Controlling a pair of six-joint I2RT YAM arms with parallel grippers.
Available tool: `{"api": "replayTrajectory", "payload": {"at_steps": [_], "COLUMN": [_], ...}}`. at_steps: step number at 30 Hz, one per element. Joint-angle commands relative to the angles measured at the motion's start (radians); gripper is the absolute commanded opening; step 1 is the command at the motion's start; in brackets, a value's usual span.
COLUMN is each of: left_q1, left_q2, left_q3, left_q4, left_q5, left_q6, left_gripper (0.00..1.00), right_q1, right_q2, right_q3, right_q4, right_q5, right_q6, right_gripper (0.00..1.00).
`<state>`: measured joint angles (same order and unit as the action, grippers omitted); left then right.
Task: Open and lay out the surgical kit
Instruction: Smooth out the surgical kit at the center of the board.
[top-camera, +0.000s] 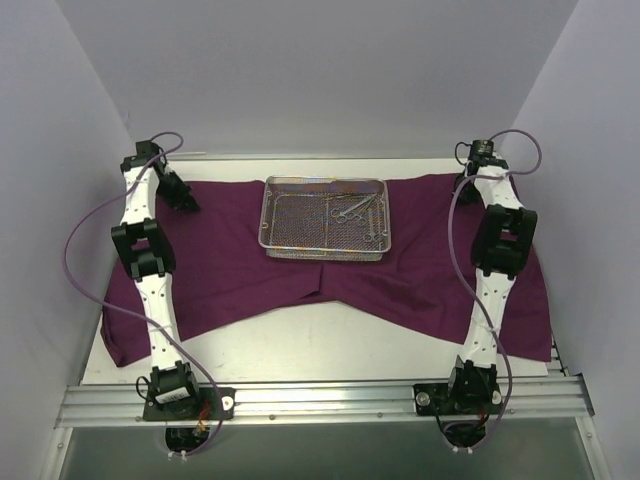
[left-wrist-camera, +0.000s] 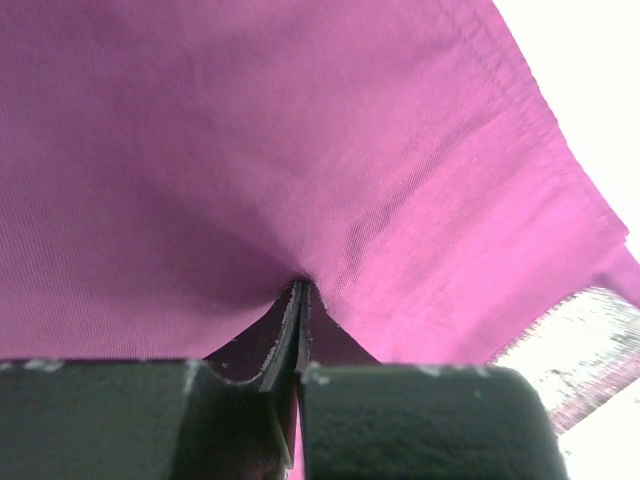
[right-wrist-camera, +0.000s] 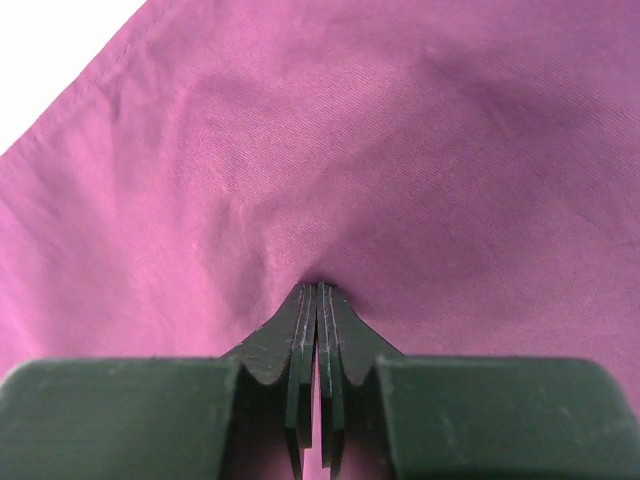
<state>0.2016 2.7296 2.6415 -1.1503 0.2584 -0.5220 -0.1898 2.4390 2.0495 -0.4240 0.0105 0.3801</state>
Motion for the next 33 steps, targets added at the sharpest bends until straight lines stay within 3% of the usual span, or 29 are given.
{"api": "replayTrajectory", "payload": {"at_steps": [1,11,20,28,32,33], "left_q1": [0.047,0.062,0.091,0.124,0.104,0.101], "left_q2": [0.094,0.245,0.28,0.187,0.031,0.004], "left_q3": [0.024,0.164,0.19,0.161,0.095,0.062], "left_q4": [0.109,0.27,0.397,0.321,0.27,0.261], "left_q5": [0.111,0.271,0.256,0.191,0.134,0.13], "left_q6": [-0.029,-0.165,-0.285,-0.19,-0.138,-0.13], "left_gripper": [0.06,0.05,0.02,0.02,0.09,0.18], "right_q1": [0.003,0.007,-0.008,-0.013,-0.013,-0.014], "right_q2": [0.166,0.331,0.393,0.358,0.272,0.259], "right_q3": [0.055,0.329,0.403,0.428,0.457,0.457], "right_q4": [-0.094,-0.202,-0.183,-0.177,-0.165,-0.165], "right_q5": [0.0,-0.064,-0.105,-0.173,-0.22,-0.231], "right_q6": [-0.027,-0.026,-0.03,-0.012,0.032,0.043], "right_gripper": [0.0,0.0,0.01,0.06,0.16,0.18]}}
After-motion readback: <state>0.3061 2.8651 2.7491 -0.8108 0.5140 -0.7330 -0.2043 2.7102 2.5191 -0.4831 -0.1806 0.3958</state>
